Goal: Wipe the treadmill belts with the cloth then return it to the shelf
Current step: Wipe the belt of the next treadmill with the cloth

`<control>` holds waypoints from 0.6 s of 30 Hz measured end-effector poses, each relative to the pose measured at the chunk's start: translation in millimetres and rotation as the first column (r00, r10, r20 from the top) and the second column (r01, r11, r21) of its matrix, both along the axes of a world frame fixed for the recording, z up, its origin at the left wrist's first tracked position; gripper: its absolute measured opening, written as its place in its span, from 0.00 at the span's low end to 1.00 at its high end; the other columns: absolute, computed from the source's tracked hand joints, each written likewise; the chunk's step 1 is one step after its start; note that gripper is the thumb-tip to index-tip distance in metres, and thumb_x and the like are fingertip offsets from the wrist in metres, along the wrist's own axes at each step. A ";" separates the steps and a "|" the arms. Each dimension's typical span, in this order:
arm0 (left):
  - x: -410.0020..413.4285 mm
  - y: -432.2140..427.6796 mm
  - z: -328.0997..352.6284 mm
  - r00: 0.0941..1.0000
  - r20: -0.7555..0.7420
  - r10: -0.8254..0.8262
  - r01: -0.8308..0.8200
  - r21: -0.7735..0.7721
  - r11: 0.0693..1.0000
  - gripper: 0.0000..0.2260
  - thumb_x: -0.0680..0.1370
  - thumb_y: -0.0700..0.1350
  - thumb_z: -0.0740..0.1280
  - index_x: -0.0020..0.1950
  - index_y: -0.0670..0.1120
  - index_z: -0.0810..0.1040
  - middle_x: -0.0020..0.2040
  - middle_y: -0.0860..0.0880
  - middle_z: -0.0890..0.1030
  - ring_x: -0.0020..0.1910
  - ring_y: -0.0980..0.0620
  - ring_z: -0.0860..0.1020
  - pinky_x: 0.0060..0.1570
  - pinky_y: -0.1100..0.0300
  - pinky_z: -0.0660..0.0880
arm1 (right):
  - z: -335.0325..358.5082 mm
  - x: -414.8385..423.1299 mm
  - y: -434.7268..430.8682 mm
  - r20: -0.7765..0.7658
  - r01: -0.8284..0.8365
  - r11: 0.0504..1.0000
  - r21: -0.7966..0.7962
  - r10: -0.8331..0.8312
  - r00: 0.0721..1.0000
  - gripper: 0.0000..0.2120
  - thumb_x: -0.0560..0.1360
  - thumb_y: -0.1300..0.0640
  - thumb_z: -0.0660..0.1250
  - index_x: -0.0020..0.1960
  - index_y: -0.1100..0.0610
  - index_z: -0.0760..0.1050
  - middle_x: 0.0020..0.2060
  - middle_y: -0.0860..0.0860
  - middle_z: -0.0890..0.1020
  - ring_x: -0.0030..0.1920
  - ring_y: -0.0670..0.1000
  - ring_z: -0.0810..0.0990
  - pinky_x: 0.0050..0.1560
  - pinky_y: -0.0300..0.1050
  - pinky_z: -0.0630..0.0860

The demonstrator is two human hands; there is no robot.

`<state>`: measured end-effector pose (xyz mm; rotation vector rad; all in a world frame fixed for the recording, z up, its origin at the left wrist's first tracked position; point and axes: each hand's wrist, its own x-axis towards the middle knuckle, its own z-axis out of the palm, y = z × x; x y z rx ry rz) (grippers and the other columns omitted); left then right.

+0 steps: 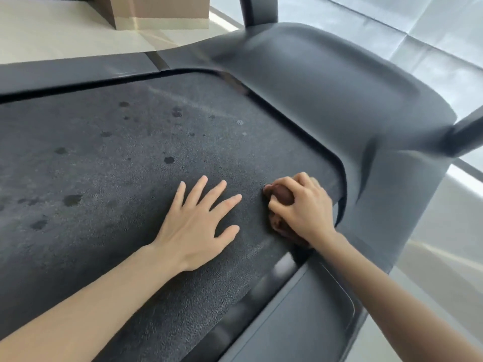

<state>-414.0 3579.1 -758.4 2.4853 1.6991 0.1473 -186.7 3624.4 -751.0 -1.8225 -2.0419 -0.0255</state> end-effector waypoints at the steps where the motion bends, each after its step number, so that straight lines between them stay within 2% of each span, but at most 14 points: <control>1: 4.9 -1.7 -5.3 1.000 -0.023 -0.007 0.007 0.003 1.000 0.28 0.75 0.66 0.40 0.75 0.62 0.43 0.78 0.53 0.42 0.75 0.47 0.37 0.72 0.41 0.40 | -0.5 1.9 13.4 0.001 0.036 0.999 0.018 -0.036 0.999 0.13 0.69 0.43 0.67 0.51 0.45 0.79 0.46 0.50 0.76 0.51 0.55 0.74 0.49 0.49 0.71; 4: 8.1 -4.6 -13.0 0.998 -0.071 -0.003 0.006 0.032 0.999 0.30 0.73 0.66 0.34 0.75 0.62 0.41 0.78 0.52 0.41 0.75 0.46 0.36 0.72 0.41 0.40 | 1.8 10.1 64.3 -0.020 0.110 0.994 0.028 -0.110 0.994 0.15 0.70 0.42 0.66 0.53 0.48 0.78 0.49 0.53 0.77 0.53 0.57 0.74 0.49 0.49 0.70; 7: 6.3 -4.2 -14.2 0.999 -0.042 0.000 0.001 0.032 0.999 0.30 0.73 0.66 0.36 0.75 0.62 0.44 0.78 0.53 0.43 0.76 0.46 0.37 0.72 0.41 0.41 | 5.7 11.0 116.2 0.012 0.148 0.989 -0.010 -0.147 0.989 0.17 0.71 0.43 0.64 0.55 0.51 0.77 0.51 0.55 0.76 0.55 0.60 0.74 0.50 0.50 0.70; 12: 7.8 -3.6 -11.9 1.000 0.014 0.003 -0.003 0.027 1.000 0.30 0.74 0.66 0.41 0.75 0.62 0.50 0.78 0.53 0.49 0.76 0.47 0.42 0.72 0.41 0.43 | 9.9 0.9 152.7 -0.023 0.354 0.935 -0.024 -0.355 0.935 0.19 0.71 0.43 0.63 0.56 0.53 0.76 0.54 0.58 0.75 0.55 0.63 0.73 0.52 0.51 0.70; 15: 6.4 -1.6 -10.8 1.000 0.019 0.020 -0.021 0.046 0.999 0.30 0.73 0.66 0.41 0.75 0.61 0.51 0.78 0.54 0.50 0.76 0.48 0.42 0.73 0.43 0.42 | 5.2 -23.6 132.2 -0.003 0.234 0.972 -0.021 -0.234 0.972 0.18 0.71 0.42 0.64 0.54 0.52 0.76 0.52 0.58 0.76 0.53 0.63 0.75 0.49 0.50 0.70; 18: 9.1 -3.0 -9.4 0.999 0.030 0.044 -0.046 0.061 0.997 0.29 0.76 0.64 0.47 0.76 0.57 0.50 0.78 0.53 0.50 0.76 0.50 0.43 0.73 0.46 0.42 | 2.4 -49.4 105.6 0.020 0.083 0.996 -0.011 -0.083 0.996 0.17 0.71 0.42 0.64 0.53 0.52 0.76 0.51 0.57 0.76 0.52 0.62 0.74 0.47 0.49 0.69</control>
